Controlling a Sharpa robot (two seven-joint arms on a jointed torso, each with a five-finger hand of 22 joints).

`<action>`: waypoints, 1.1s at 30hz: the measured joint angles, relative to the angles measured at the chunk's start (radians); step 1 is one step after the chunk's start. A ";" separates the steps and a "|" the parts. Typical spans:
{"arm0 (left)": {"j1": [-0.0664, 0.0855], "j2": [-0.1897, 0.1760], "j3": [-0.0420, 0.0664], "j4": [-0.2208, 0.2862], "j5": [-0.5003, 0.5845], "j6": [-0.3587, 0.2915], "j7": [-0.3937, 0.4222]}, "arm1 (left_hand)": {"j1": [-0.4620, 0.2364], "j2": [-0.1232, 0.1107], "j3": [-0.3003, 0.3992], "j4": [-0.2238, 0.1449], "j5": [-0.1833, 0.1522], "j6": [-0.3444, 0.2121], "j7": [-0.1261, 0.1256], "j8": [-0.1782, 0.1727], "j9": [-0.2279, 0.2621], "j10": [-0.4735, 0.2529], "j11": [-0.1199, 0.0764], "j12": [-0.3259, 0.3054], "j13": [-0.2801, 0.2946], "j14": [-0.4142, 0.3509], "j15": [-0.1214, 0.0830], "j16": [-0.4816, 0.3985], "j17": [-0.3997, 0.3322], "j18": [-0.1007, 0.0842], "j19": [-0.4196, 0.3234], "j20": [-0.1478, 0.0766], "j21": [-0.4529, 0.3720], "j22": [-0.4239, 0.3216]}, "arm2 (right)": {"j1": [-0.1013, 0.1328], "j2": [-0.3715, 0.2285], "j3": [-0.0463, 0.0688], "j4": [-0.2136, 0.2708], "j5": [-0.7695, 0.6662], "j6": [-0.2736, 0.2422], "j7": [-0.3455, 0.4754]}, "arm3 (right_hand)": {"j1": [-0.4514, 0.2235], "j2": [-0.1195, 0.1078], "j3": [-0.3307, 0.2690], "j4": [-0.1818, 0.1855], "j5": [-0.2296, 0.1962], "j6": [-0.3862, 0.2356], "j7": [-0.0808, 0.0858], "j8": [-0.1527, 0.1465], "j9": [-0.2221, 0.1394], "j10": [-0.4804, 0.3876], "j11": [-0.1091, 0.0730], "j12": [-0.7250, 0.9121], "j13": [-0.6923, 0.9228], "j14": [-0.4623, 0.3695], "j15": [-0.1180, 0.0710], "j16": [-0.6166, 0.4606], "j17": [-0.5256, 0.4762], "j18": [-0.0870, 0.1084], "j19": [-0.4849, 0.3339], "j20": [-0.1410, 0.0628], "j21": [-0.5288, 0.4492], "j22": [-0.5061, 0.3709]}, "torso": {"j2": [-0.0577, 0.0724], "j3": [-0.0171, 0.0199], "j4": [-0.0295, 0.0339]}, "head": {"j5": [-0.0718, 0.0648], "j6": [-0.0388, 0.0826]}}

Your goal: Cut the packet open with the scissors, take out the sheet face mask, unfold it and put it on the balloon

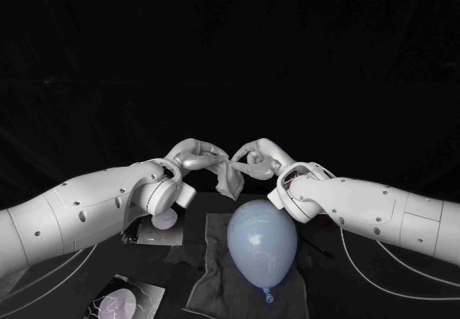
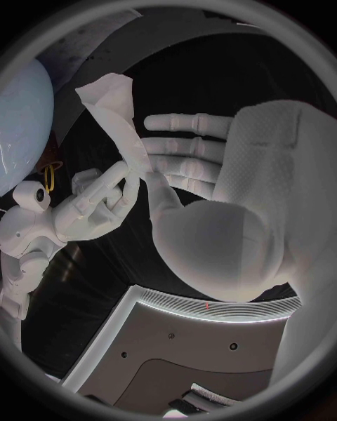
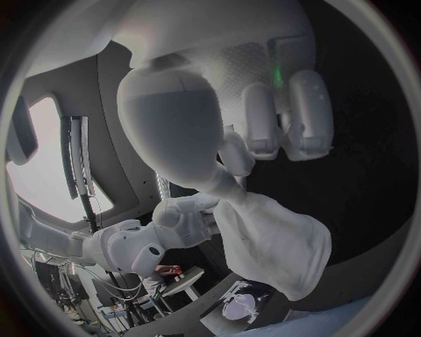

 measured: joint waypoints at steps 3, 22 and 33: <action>0.000 -0.002 0.000 -0.004 0.005 -0.002 0.000 | 0.001 0.001 0.000 0.000 -0.002 0.000 0.000 0.000 0.000 0.000 0.000 0.000 0.000 0.000 0.000 0.000 0.001 0.000 0.000 0.000 0.000 0.000 | 0.000 -0.012 0.000 0.011 -0.003 -0.010 0.002 | 0.000 0.000 0.002 -0.002 0.000 -0.004 -0.002 0.001 0.000 0.000 0.000 0.000 -0.002 0.000 0.000 0.000 0.000 0.000 0.000 0.000 0.000 0.000 | 0.000 0.0000 0.0000 | 0.000 0.001; 0.000 -0.027 -0.001 -0.028 0.140 -0.062 -0.048 | 0.007 -0.003 0.007 0.007 0.000 -0.002 -0.002 0.011 0.000 0.000 0.000 0.007 0.011 0.000 0.000 0.008 0.003 0.011 0.005 -0.005 0.019 0.009 | 0.000 -0.092 0.000 0.093 -0.030 -0.023 0.000 | 0.000 0.000 0.005 -0.005 -0.001 -0.007 -0.004 0.012 0.002 0.004 -0.004 -0.011 -0.013 0.000 0.000 0.001 0.000 0.000 0.000 0.000 -0.001 -0.001 | 0.000 0.0007 -0.0007 | 0.000 0.004; 0.000 -0.038 -0.001 -0.033 0.237 -0.084 -0.058 | 0.009 -0.005 0.020 0.020 0.000 -0.001 -0.001 0.018 0.000 -0.006 -0.002 0.012 0.014 0.001 -0.001 0.008 0.004 0.010 0.019 -0.011 0.024 0.009 | 0.000 -0.102 -0.001 0.093 -0.089 0.026 -0.038 | 0.000 0.000 0.007 -0.007 -0.001 -0.010 -0.004 0.018 0.008 0.004 -0.004 -0.012 -0.012 0.000 0.000 0.000 0.000 0.000 0.000 0.000 -0.002 0.000 | 0.000 0.0001 0.0007 | -0.001 0.002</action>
